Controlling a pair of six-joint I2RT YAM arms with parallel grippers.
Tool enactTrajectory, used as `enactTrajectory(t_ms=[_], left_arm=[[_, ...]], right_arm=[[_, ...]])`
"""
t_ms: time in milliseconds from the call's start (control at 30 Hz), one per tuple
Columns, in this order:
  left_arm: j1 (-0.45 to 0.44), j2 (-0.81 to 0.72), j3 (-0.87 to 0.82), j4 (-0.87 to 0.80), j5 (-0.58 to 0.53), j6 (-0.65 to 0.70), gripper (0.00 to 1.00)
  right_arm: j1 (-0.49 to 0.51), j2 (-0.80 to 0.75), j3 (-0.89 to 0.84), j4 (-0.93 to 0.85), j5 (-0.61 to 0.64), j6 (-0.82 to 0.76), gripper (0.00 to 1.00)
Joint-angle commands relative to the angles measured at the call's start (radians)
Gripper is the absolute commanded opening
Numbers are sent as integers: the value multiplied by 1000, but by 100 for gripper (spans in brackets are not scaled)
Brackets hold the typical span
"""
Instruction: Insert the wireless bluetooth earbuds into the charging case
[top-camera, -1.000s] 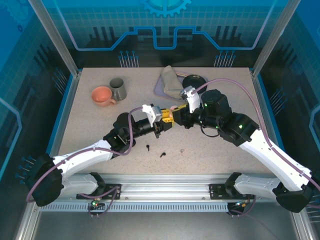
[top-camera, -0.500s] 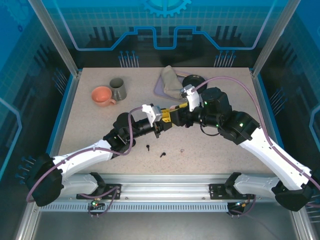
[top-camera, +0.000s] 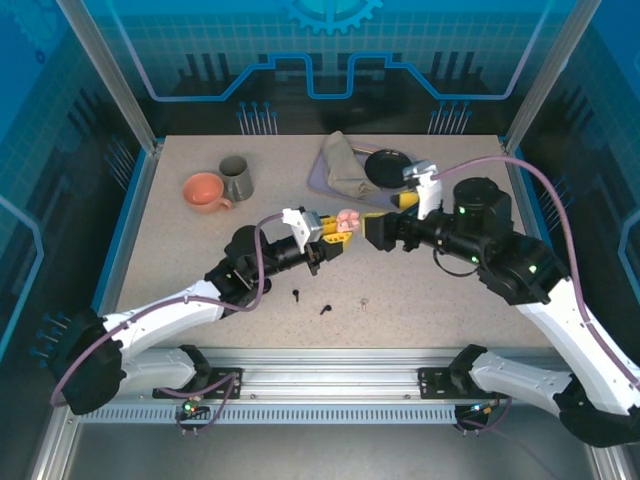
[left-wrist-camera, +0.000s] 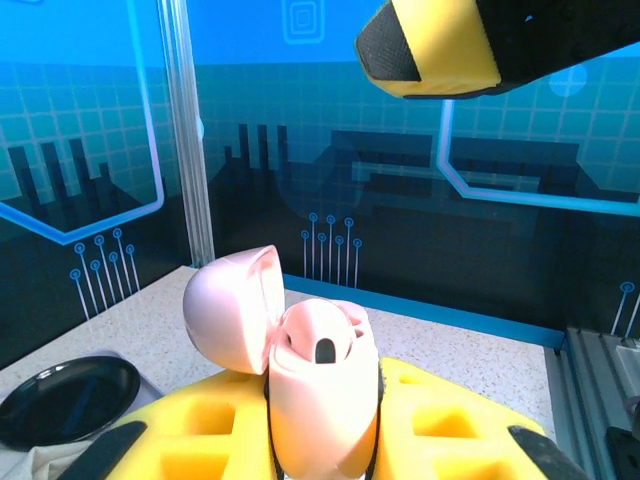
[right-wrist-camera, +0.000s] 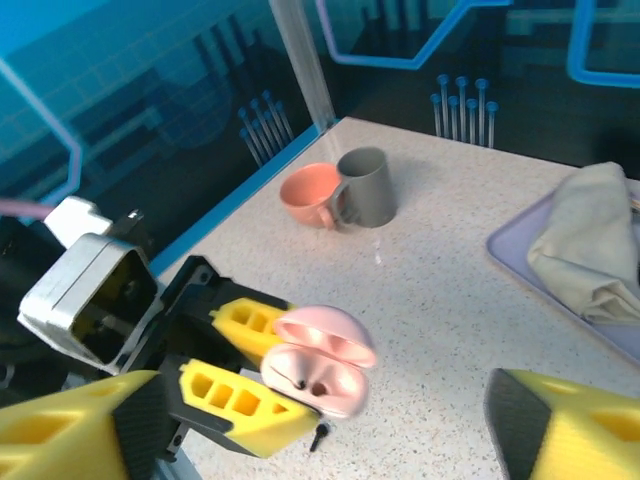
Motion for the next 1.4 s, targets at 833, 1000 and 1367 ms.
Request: enactTrajectory(t_ms=[833,1000,1367], left_arm=[[-6,-265,-27,-219,-84,146,0],[-5,-271,-39,-214,-82,155,0],[-5,-302,-59,-227,-80,178,0]], right_arm=[[-199,358,-319,-378,-245,340,61],[-150,512,-254,-420,-225,334,60],[-22,828,-94,-424,-138,363,53]])
